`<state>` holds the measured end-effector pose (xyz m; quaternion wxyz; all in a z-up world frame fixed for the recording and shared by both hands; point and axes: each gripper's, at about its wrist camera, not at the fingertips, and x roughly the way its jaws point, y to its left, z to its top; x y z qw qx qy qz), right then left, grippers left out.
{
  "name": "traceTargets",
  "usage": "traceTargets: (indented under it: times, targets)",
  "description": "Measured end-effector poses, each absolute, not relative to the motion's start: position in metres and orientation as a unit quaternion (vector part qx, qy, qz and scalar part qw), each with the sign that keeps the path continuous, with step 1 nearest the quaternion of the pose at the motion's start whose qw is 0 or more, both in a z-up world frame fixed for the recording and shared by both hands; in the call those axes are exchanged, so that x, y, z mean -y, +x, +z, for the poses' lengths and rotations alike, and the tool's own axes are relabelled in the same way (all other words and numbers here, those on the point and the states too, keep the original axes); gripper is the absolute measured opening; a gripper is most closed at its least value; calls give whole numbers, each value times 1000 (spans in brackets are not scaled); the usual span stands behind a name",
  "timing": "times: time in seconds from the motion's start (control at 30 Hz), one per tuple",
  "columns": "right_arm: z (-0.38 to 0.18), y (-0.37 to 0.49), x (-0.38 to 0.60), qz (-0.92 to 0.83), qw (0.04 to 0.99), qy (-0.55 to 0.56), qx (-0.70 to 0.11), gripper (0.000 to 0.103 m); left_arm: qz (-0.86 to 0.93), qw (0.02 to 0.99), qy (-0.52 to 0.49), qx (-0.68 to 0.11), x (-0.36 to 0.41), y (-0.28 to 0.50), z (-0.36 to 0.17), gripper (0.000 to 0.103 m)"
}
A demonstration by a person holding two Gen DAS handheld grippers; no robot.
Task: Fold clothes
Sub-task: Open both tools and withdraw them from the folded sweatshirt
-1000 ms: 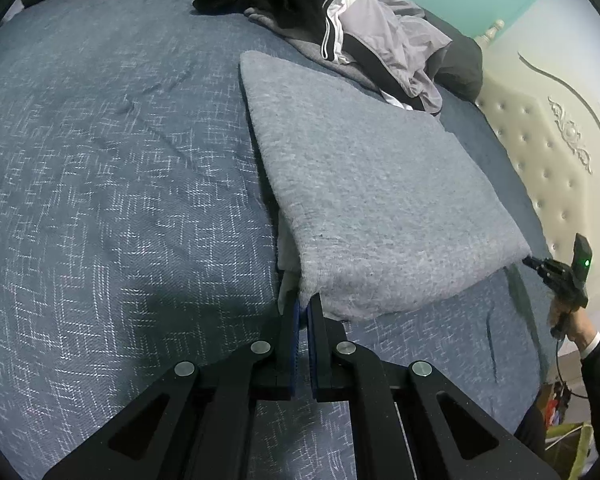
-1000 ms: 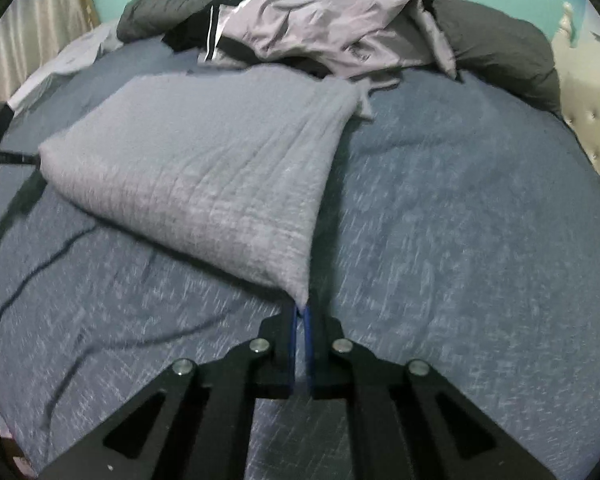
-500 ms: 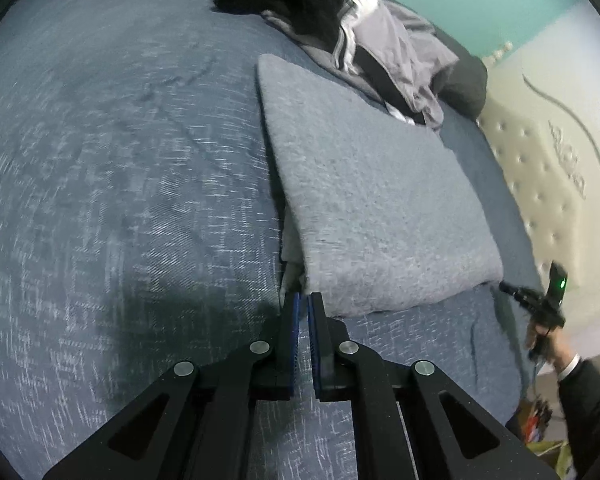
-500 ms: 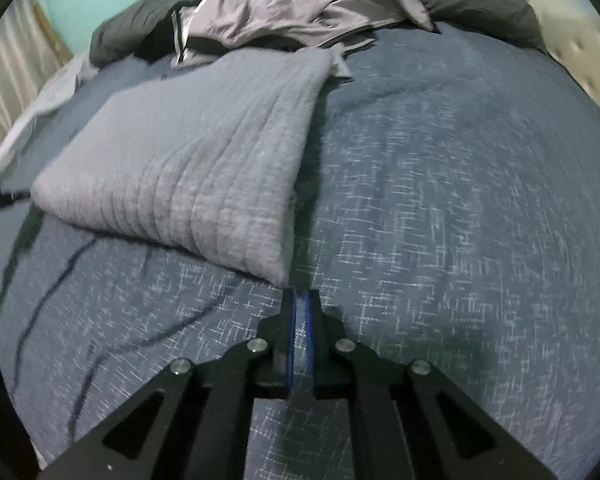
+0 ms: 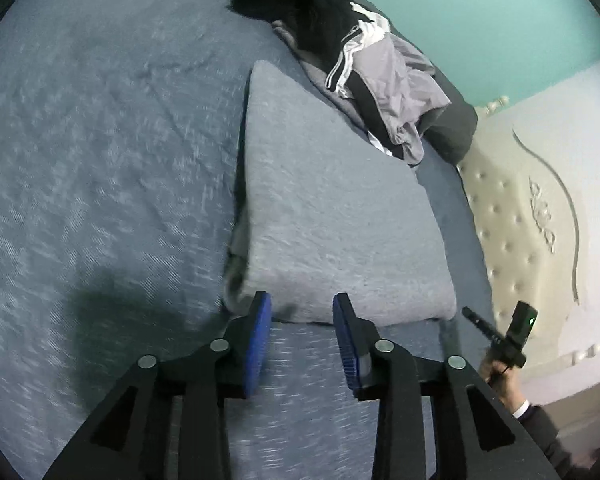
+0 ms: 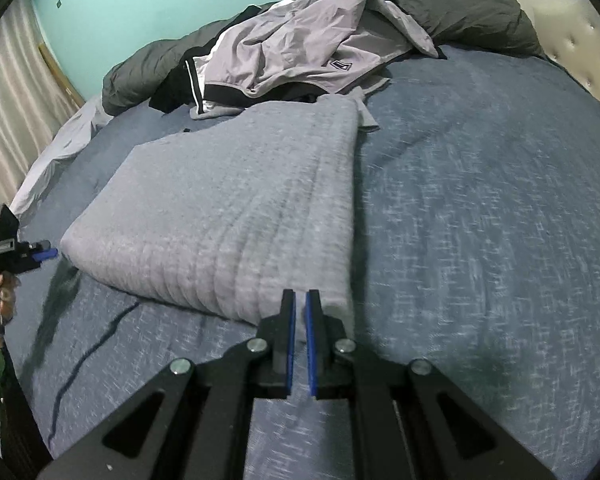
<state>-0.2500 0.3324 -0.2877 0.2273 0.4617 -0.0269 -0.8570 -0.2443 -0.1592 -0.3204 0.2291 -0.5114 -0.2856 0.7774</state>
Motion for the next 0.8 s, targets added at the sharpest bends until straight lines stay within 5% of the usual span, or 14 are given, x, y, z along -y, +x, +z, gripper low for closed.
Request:
traceTargets:
  times: [0.07, 0.43, 0.8]
  targets:
    - [-287, -246, -329, -857, 233, 457, 33, 4, 772, 218, -515, 302, 155, -240, -326, 48]
    - [-280, -235, -311, -851, 262, 452, 52, 4, 766, 193, -499, 356, 136, -238, -354, 53]
    - [-285, -247, -155, -806, 339, 484, 39, 4, 776, 191, -484, 356, 146, -238, -347, 53]
